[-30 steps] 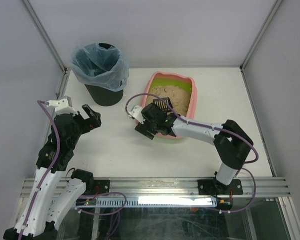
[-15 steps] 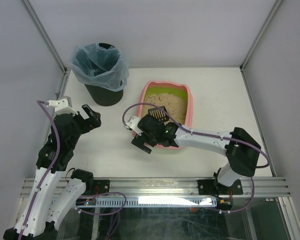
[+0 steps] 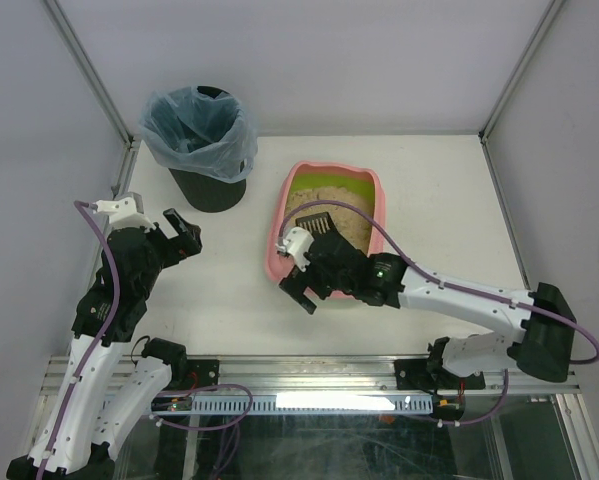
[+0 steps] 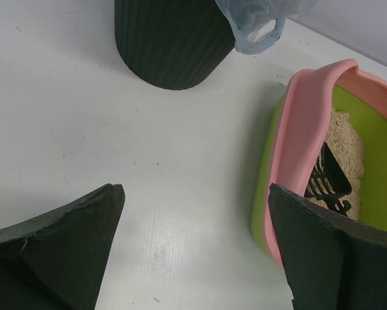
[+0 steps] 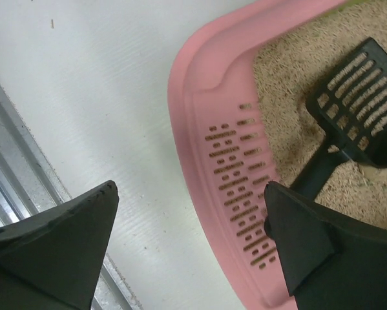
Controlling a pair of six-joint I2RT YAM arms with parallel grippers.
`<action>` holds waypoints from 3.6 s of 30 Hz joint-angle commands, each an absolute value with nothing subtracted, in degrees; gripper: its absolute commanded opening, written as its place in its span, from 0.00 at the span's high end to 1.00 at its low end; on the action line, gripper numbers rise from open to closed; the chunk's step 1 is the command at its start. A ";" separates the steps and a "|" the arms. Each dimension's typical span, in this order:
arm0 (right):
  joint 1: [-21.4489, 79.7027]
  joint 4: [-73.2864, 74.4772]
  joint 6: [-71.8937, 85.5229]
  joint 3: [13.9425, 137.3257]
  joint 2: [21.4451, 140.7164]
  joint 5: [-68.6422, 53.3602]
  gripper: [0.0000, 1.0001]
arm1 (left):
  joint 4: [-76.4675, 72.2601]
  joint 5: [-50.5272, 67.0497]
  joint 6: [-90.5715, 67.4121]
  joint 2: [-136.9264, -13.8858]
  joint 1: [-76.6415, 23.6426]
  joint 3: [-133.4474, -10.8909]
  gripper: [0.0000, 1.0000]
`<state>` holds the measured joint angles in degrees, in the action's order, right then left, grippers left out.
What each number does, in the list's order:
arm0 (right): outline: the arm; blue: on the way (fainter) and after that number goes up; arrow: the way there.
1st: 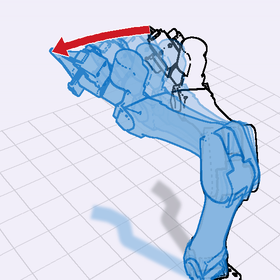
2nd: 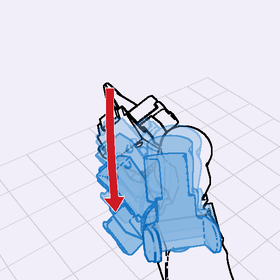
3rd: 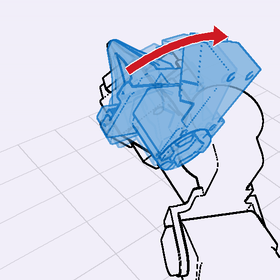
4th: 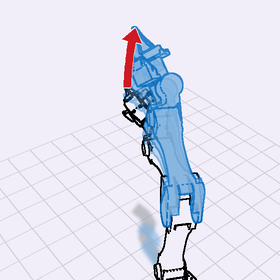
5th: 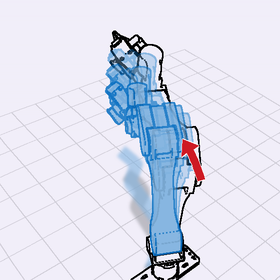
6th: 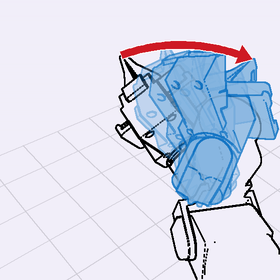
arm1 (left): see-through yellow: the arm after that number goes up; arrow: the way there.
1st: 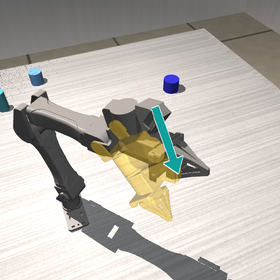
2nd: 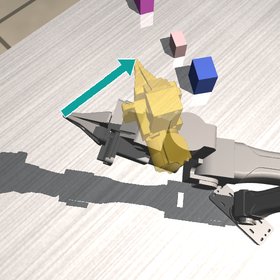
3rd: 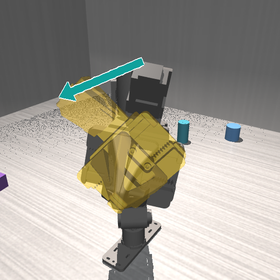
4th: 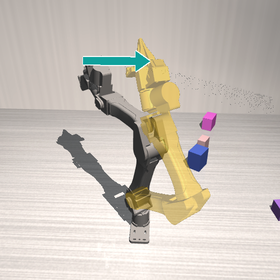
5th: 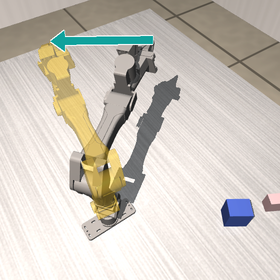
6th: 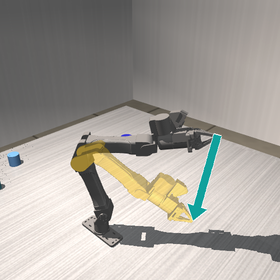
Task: Clean the litter box
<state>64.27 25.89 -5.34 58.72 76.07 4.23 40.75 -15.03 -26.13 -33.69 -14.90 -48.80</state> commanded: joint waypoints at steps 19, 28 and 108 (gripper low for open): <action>45.33 32.87 30.54 50.77 53.09 19.68 0.08 | 35.65 -6.08 -21.40 -44.02 -18.07 -54.96 0.14; 41.14 32.39 31.16 46.53 49.42 14.21 0.08 | 25.53 -17.20 -29.37 -54.53 -41.83 -51.21 0.13; 41.13 35.19 28.13 41.31 37.79 11.61 0.12 | 28.91 -24.40 -9.91 -70.53 -38.66 -80.49 0.18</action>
